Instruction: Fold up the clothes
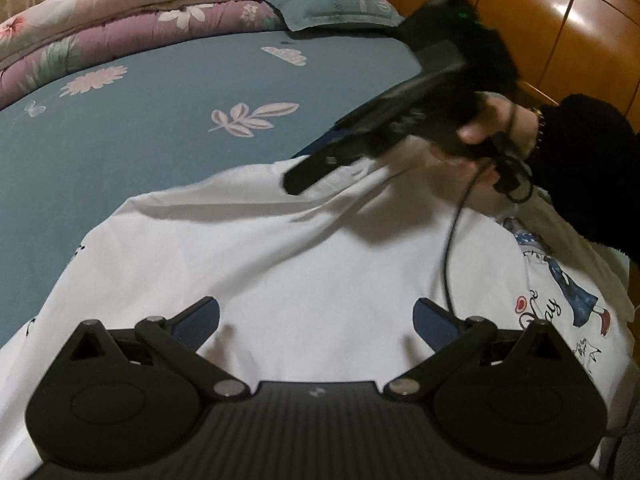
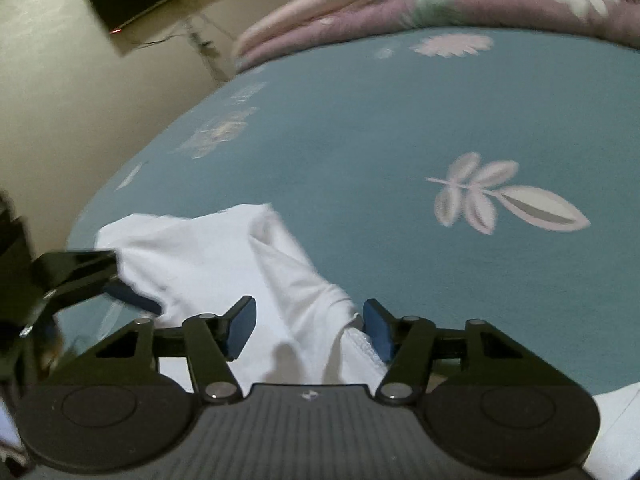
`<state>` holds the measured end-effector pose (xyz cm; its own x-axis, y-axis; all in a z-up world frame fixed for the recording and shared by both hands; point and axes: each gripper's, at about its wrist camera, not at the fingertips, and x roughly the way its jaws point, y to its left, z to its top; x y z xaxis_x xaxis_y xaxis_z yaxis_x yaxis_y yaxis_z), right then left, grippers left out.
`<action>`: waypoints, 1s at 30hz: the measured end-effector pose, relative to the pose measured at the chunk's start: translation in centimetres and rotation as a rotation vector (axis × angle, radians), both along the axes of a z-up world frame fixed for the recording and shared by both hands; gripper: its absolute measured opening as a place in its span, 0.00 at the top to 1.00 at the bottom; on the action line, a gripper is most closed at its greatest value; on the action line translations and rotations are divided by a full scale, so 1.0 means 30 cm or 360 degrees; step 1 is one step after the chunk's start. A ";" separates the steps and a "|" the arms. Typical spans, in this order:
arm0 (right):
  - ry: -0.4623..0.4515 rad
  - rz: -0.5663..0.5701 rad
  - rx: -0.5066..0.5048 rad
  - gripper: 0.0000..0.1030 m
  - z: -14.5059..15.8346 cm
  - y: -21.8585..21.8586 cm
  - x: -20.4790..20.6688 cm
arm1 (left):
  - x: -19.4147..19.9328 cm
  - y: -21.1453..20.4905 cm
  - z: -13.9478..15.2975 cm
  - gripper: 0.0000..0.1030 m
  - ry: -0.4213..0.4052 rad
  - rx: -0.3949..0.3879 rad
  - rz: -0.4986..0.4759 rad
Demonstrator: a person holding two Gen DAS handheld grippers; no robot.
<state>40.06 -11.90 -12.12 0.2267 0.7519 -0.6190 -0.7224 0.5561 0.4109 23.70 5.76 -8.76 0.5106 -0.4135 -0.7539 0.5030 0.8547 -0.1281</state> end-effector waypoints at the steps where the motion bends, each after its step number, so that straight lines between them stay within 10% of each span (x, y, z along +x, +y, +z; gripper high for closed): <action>1: -0.0035 0.0019 -0.0002 0.37 0.011 -0.001 -0.024 | -0.004 0.004 0.001 0.01 -0.0002 -0.0001 -0.0001; 17: -0.0379 -0.0028 -0.0104 0.43 0.056 0.029 -0.075 | -0.022 0.002 -0.021 0.01 0.0031 0.0002 0.0005; 21: -0.0171 -0.0041 -0.0084 0.43 0.001 0.016 0.000 | -0.031 0.005 -0.029 0.01 0.0041 -0.0010 0.0008; 30: -0.0328 0.0169 -0.0107 0.46 0.055 0.057 -0.121 | -0.032 0.009 -0.037 0.01 0.0045 -0.0013 0.0014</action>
<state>36.42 -10.18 -10.46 0.2751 0.7369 -0.6175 -0.8431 0.4936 0.2135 22.75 6.04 -9.88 0.4926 -0.4151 -0.7649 0.4917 0.8579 -0.1489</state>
